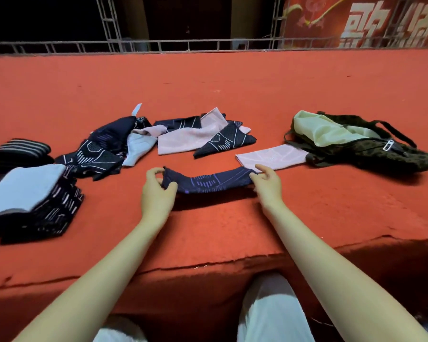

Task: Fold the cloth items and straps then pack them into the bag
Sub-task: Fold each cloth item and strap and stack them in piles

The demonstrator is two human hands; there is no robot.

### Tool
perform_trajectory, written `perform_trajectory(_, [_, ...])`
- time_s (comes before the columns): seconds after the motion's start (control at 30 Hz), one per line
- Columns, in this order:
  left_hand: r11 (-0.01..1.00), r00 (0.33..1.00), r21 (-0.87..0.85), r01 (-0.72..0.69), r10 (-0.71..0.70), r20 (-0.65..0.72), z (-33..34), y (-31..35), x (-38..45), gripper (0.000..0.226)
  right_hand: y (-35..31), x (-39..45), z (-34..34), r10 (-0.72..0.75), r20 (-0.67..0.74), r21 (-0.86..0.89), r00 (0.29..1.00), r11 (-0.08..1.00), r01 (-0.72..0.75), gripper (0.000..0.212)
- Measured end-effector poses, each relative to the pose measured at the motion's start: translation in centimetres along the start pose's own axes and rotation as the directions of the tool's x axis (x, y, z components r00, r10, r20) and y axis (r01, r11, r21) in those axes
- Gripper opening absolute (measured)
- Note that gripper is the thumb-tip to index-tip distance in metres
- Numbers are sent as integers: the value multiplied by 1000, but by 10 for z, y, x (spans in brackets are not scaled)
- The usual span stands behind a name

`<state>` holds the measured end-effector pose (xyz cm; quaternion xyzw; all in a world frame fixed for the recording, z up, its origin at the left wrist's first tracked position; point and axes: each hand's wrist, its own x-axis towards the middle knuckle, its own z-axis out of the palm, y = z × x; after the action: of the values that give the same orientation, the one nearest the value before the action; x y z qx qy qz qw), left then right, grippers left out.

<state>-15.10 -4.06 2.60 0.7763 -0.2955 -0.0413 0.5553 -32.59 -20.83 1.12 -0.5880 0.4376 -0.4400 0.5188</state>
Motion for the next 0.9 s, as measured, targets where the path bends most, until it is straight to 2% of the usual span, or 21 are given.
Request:
perform_trajectory(0.07, [996, 999, 80, -39, 39, 7, -12, -14, -2, 52, 2, -5, 11, 27, -43, 51, 999, 998, -25, 31])
perform_trajectory(0.13, [971, 996, 222, -88, 83, 34, -19, -27, 1, 54, 7, -10, 16, -1, -60, 34, 998, 999, 3, 36])
perform_trajectory(0.23, [907, 989, 397, -138, 110, 94, -21, -34, 5, 43, 9, -15, 18, -117, -5, -159, 993, 981, 115, 42])
perform_trajectory(0.3, [891, 984, 422, -166, 122, 129, -17, -30, 7, 34, 10, -15, 19, -150, 20, -220, 989, 964, 150, 49])
perform_trajectory(0.4, [903, 976, 383, -194, 138, 171, -4, -27, 7, 28, 10, -15, 19, -136, 16, -232, 991, 963, 136, 63])
perform_trajectory(0.53, [965, 988, 249, -87, 52, 146, 9, -30, 6, 26, 12, -16, 17, -123, -21, -156, 992, 981, 119, 68])
perform_trajectory(0.6, [976, 989, 199, -85, 58, 135, 9, -34, 7, 24, 12, -15, 17, -92, -42, -106, 995, 991, 87, 67])
perform_trajectory(0.63, [981, 989, 172, -89, 67, 130, 8, -35, 7, 23, 11, -15, 18, -70, -50, -48, 996, 997, 68, 65])
perform_trajectory(0.7, [990, 991, 110, -84, 72, 113, 7, -37, 9, 23, 6, -16, 23, -15, -37, 195, 999, 980, 22, 56])
perform_trajectory(0.77, [996, 994, 56, -74, 70, 79, 7, -38, 10, 23, -4, -17, 33, 12, 34, 360, 999, 933, -24, 40])
perform_trajectory(0.83, [995, 996, 53, -79, 76, 54, 7, -37, 10, 23, -8, -17, 49, -15, 136, 307, 991, 951, -28, 25])
perform_trajectory(0.9, [991, 995, 92, -98, 94, 38, 7, -39, 10, 24, -3, -20, 62, -79, 168, 173, 983, 984, 49, 24])
